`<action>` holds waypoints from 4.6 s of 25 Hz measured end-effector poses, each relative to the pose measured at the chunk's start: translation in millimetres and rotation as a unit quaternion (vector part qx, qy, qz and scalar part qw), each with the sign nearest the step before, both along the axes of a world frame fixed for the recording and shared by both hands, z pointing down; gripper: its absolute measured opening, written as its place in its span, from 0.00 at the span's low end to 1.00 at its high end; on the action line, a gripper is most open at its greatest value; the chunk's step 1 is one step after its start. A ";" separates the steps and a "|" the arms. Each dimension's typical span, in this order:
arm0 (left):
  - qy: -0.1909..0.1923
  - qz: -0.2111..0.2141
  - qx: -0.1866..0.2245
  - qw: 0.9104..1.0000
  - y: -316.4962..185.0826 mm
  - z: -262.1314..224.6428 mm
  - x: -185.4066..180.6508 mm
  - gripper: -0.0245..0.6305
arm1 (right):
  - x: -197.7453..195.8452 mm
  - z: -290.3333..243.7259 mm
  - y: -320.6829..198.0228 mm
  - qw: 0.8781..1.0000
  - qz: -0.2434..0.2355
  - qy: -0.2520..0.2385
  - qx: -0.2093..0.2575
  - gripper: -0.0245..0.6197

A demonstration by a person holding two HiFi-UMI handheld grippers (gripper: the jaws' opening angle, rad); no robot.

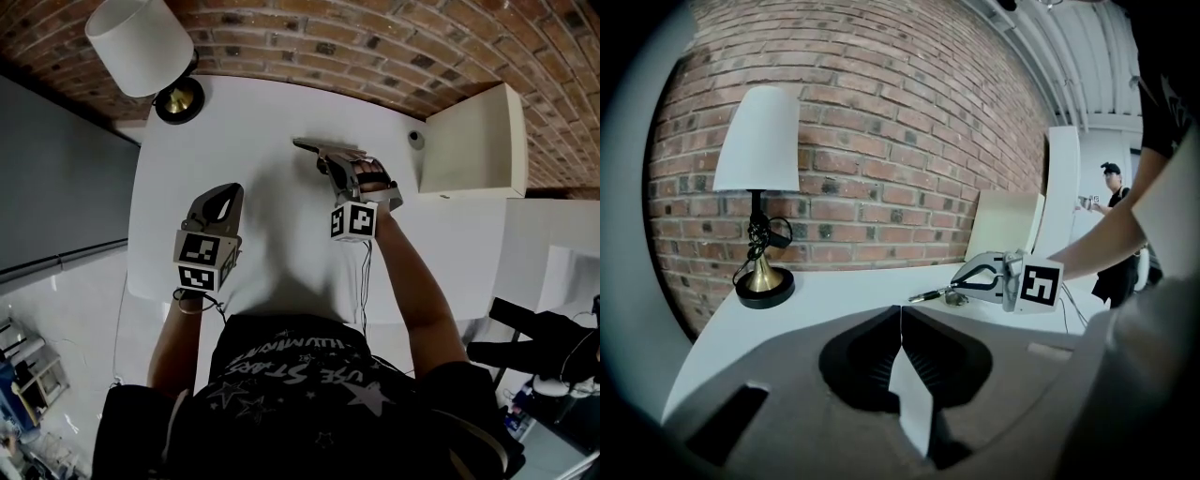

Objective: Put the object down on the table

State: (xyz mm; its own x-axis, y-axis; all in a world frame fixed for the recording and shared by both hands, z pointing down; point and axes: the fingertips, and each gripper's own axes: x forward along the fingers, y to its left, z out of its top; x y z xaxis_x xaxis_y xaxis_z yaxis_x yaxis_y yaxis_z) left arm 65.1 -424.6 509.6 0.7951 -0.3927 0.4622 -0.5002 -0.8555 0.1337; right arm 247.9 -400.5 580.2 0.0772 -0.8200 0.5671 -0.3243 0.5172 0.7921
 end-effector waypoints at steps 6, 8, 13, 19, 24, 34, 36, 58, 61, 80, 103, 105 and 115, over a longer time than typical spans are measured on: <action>-0.006 -0.002 -0.003 1.000 2.3 4.6 0.2 0.07 | 3.6 10.4 -2.6 1.000 -0.005 0.010 0.000 0.05; -0.006 -0.005 -0.003 1.000 1.0 5.0 -0.1 0.07 | 5.7 14.0 -3.6 1.000 -0.001 0.009 -0.001 0.05; -0.009 -0.007 -0.003 1.000 3.0 5.9 1.1 0.07 | 7.1 17.5 -2.0 1.000 0.016 -0.009 0.001 0.05; -0.009 -0.007 -0.003 1.000 5.6 5.4 2.6 0.07 | 8.2 21.9 0.3 1.000 0.010 -0.006 0.009 0.05; -0.008 -0.009 -0.002 1.000 6.4 4.4 2.3 0.07 | 6.6 22.4 1.1 1.000 0.016 -0.005 0.011 0.06; -0.008 -0.016 0.001 1.000 10.6 -0.3 -2.2 0.07 | 5.0 24.6 5.2 1.000 0.025 -0.007 0.008 0.08; -0.007 -0.016 0.004 1.000 12.2 -2.0 -2.7 0.07 | 4.3 22.5 7.1 0.999 0.031 -0.022 0.008 0.16; 0.021 -0.058 0.075 0.995 72.9 -73.9 -31.5 0.07 | -14.3 -84.6 61.2 0.983 0.077 -0.132 0.105 0.18; 0.024 -0.066 0.085 0.994 91.4 -84.3 -33.5 0.07 | -14.9 -106.3 73.9 0.973 0.092 -0.168 0.131 0.13; 0.006 -0.163 0.090 0.982 274.7 -84.4 -80.3 0.07 | -62.0 -142.4 204.7 0.897 0.105 -0.417 0.103 0.04; -0.004 -0.207 0.055 0.977 373.5 -47.9 -140.6 0.07 | -114.7 -103.7 274.5 0.871 0.121 -0.473 0.057 0.04; 0.001 -0.218 0.055 0.974 385.3 -52.9 -159.9 0.07 | -130.5 -110.6 284.5 0.871 0.115 -0.474 0.058 0.04; 0.023 -0.253 0.070 0.965 445.7 -71.6 -229.0 0.07 | -198.9 -142.3 347.2 0.862 0.088 -0.494 0.067 0.04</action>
